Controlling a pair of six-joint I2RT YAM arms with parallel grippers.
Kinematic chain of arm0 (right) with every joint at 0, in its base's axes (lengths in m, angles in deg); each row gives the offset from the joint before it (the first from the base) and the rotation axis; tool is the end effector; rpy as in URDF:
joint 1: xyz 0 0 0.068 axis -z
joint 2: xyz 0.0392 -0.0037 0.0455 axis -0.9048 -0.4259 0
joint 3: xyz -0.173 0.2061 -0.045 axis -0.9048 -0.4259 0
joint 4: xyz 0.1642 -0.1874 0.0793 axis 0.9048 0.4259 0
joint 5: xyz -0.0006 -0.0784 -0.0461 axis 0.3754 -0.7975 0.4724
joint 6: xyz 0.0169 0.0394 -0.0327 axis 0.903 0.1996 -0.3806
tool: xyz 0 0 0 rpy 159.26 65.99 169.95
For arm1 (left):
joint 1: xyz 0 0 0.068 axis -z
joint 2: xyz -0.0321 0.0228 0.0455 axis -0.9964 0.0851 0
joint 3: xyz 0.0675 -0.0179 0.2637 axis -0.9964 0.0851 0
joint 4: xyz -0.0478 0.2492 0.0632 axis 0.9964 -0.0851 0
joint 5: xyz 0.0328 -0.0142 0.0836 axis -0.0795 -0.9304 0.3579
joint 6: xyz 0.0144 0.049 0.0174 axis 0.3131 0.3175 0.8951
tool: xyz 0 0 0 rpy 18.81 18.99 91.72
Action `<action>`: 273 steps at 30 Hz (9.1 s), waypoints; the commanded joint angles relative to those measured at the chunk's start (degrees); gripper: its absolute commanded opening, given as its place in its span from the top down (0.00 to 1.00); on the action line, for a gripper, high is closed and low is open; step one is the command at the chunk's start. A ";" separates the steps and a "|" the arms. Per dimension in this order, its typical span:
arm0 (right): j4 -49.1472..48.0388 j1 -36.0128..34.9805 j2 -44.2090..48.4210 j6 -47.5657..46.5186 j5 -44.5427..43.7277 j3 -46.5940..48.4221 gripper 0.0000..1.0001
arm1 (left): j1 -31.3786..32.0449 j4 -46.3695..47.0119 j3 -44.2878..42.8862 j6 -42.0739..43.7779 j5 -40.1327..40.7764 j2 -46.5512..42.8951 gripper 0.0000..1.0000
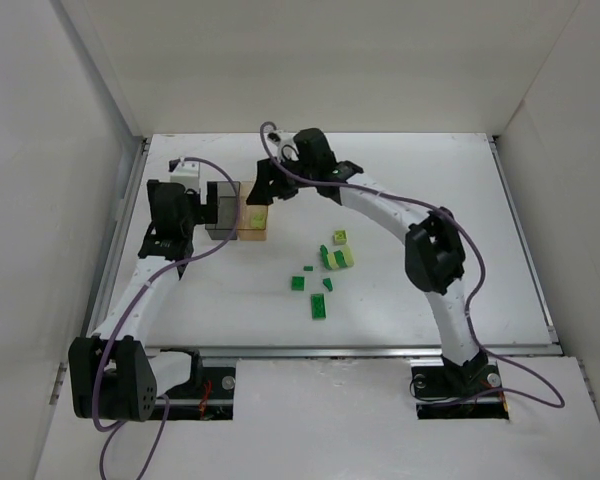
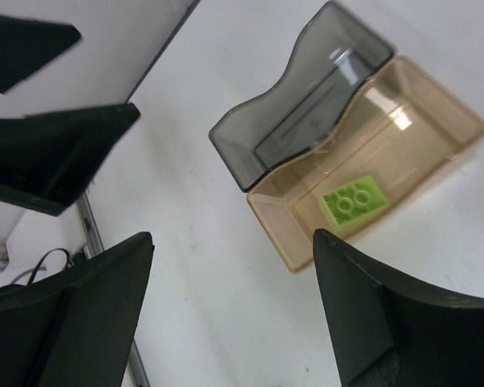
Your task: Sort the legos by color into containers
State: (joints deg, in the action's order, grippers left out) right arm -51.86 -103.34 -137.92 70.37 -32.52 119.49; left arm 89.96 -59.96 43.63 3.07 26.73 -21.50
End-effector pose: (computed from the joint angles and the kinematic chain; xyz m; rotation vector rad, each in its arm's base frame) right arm 0.4005 0.3430 0.2712 -0.7160 2.0890 1.1779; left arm 0.2680 -0.0163 0.2963 0.0994 1.7977 0.2188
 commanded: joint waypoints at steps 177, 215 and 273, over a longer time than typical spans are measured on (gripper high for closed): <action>11.78 17.19 75.01 5.43 -30.85 -63.24 0.15 | 35.41 -25.19 -20.55 33.48 -33.38 40.83 1.00; 5.19 16.66 58.93 1.57 -27.42 -54.18 0.15 | 9.75 -14.73 -25.73 1.14 2.75 28.17 1.00; 15.82 6.64 84.93 13.70 -35.68 -68.60 0.15 | 50.27 -25.56 -12.90 21.10 -26.53 26.51 0.01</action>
State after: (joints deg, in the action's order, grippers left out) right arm -35.93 -96.01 -54.73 82.96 -66.92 51.18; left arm 141.48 -91.69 30.37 30.31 -4.87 4.97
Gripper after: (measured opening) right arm 0.851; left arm 0.993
